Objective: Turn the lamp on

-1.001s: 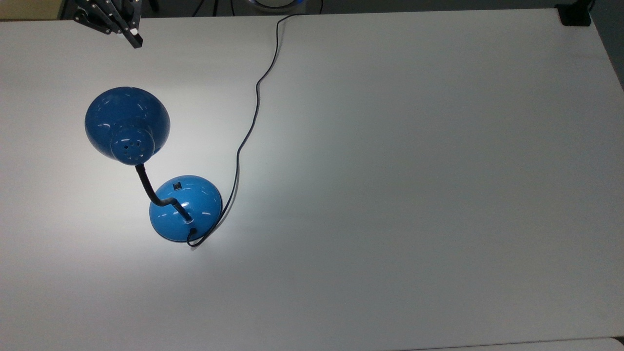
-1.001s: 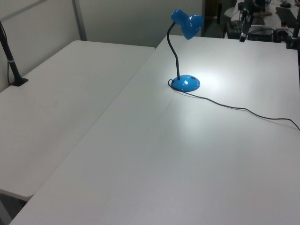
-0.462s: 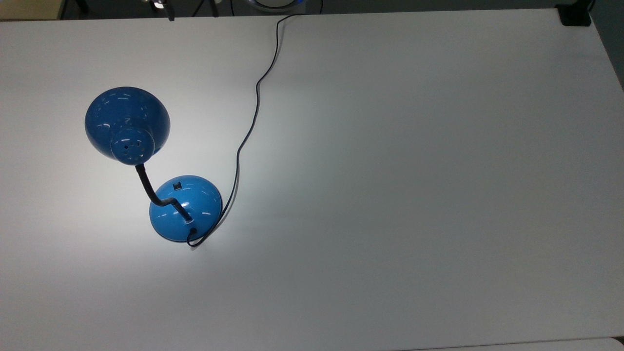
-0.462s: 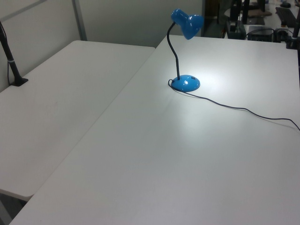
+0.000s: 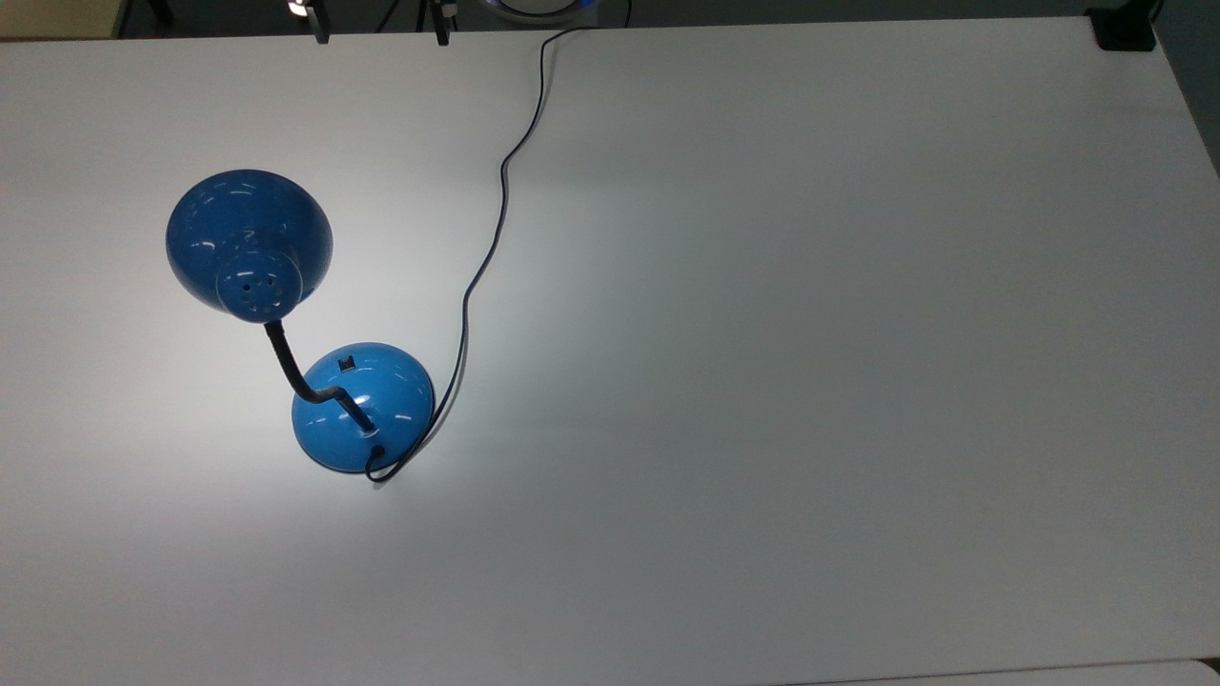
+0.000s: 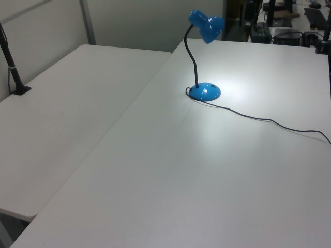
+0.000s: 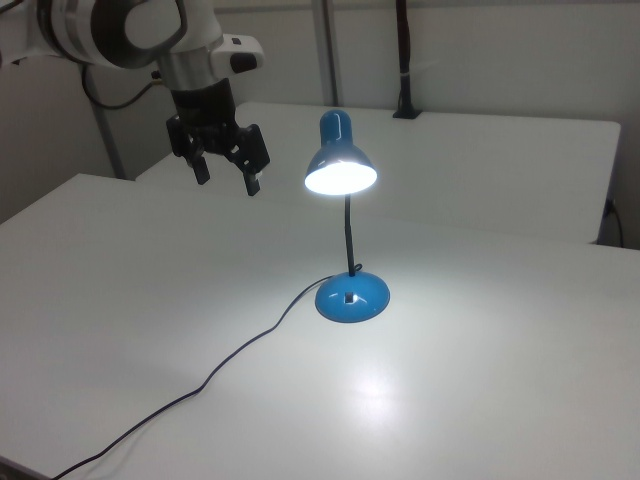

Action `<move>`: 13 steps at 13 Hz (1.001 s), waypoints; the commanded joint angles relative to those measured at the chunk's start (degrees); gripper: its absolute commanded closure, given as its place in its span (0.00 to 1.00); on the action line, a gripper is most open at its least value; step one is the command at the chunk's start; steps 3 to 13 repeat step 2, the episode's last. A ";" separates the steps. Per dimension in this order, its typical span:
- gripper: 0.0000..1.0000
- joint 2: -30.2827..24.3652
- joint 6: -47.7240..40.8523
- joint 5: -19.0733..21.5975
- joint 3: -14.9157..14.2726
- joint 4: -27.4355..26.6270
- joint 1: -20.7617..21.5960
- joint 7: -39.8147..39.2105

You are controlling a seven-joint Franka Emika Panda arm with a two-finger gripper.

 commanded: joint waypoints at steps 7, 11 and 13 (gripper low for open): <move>0.00 -0.52 1.29 -0.57 -0.89 -0.93 1.03 1.87; 0.00 -0.52 1.29 -0.57 -0.89 -0.93 1.03 1.87; 0.00 -0.52 1.29 -0.57 -0.89 -0.93 1.03 1.87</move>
